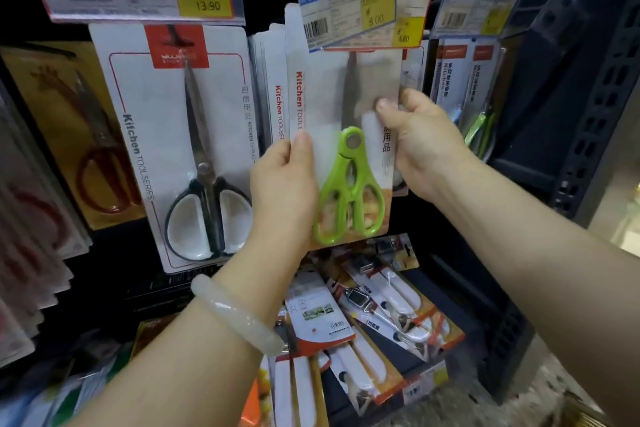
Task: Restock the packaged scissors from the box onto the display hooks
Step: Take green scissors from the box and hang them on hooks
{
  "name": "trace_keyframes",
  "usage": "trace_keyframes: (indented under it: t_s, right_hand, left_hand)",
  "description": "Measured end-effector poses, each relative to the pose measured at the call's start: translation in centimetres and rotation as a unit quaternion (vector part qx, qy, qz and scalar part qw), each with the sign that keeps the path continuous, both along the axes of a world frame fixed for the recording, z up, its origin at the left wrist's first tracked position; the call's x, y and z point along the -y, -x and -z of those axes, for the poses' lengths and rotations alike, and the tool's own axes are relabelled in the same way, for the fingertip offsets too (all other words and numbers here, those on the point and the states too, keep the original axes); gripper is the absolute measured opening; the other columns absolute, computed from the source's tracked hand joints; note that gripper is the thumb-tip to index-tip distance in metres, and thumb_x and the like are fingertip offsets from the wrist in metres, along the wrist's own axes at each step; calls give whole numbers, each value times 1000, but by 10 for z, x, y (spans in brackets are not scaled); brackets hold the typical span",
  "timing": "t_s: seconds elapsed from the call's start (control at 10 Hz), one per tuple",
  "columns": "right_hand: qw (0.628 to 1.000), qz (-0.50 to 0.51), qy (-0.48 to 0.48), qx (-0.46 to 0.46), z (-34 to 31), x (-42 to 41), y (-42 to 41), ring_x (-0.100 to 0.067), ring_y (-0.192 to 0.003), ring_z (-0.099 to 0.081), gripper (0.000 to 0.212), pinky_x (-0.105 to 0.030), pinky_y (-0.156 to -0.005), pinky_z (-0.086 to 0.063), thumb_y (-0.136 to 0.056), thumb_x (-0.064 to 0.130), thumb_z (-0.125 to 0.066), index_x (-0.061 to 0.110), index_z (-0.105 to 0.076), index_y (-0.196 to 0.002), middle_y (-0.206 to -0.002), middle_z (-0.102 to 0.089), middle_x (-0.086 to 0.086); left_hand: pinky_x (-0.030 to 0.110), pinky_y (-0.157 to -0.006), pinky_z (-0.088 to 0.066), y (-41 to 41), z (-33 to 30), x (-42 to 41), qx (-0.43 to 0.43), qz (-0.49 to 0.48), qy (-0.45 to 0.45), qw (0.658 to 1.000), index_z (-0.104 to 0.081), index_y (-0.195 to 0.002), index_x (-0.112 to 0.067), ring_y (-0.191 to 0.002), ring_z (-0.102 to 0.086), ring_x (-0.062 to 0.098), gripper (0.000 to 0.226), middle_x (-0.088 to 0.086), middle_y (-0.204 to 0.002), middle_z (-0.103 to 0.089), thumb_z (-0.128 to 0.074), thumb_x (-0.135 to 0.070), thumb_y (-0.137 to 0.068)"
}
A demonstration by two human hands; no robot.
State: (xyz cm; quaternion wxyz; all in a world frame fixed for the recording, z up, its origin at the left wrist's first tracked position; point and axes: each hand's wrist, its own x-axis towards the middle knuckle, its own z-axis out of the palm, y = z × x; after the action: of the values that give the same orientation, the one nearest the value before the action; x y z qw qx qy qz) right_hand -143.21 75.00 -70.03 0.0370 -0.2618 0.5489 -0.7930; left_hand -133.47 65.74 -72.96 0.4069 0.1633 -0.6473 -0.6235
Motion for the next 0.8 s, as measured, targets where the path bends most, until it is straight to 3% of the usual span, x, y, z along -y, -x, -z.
trace_keyframes:
  t_s: [0.1,0.2,0.3,0.4,0.5,0.6,0.7,0.8]
  right_hand:
    - [1000,10,-10,20,7,8,-2,-16,-72,-60,18,-35,-77,-52,-93,3,-50,16,-56,-81,-81,-63,-3]
    - [999,38,-10,30,5,17,2,-21,-79,-60,19,-44,-89,-50,-91,2,-52,17,-57,-82,-82,-63,-4]
    - [994,96,-50,15,3,26,8,-22,-88,-60,11,-42,-87,-51,-91,9,-55,12,-59,-101,-93,-63,-6]
    - [975,183,-125,-21,10,28,9,-18,-98,-58,30,-32,-87,-48,-88,22,-61,13,-56,-116,-102,-59,-2]
    - [958,222,-181,-30,42,6,-3,-16,-102,-55,33,-24,-83,-40,-88,28,-59,12,-57,-117,-109,-57,-3]
    - [948,160,-276,-3,96,-38,-24,-9,-90,-54,24,-19,-79,-40,-91,23,-58,11,-62,-111,-97,-59,2]
    - [915,24,-400,51,161,-95,-39,-13,-70,-50,13,-10,-62,-45,-91,8,-56,2,-61,-81,-73,-54,-8]
    - [850,-54,-519,69,210,-154,-61,-16,-72,-52,26,-17,-66,-47,-91,8,-55,10,-55,-65,-68,-53,-7]
  left_hand:
    - [45,-68,-51,-2,6,4,-13,-10,-21,1000,-60,-85,-10,-71,-47,21,27,9,-79,-54,-50,-34,-91]
    - [31,-63,-35,1,4,6,5,-20,-18,1000,-55,-77,-11,-68,-41,20,27,9,-74,-47,-47,-30,-95]
    - [30,-72,-44,8,-1,13,46,-27,-17,998,-54,-69,-17,-75,-53,21,33,7,-75,-54,-45,-33,-95]
    - [41,-88,-51,16,4,15,77,-68,-27,994,-63,-100,-13,-98,-62,34,29,12,-97,-64,-47,-36,-93]
    - [39,-92,-48,8,37,5,114,-102,-43,987,-52,-125,-14,-105,-59,29,40,8,-116,-61,-53,-31,-89]
    - [48,-106,-36,-11,92,-19,197,-76,-101,972,-36,-140,-16,-128,-44,31,57,9,-142,-44,-54,-33,-90]
    - [40,-101,-38,-31,140,-55,297,9,-195,935,-30,-145,-11,-130,-41,31,59,10,-149,-35,-51,-31,-94]
    - [29,-79,-49,-54,171,-100,355,118,-186,909,-47,-131,3,-112,-55,33,54,22,-133,-52,-50,-35,-92]
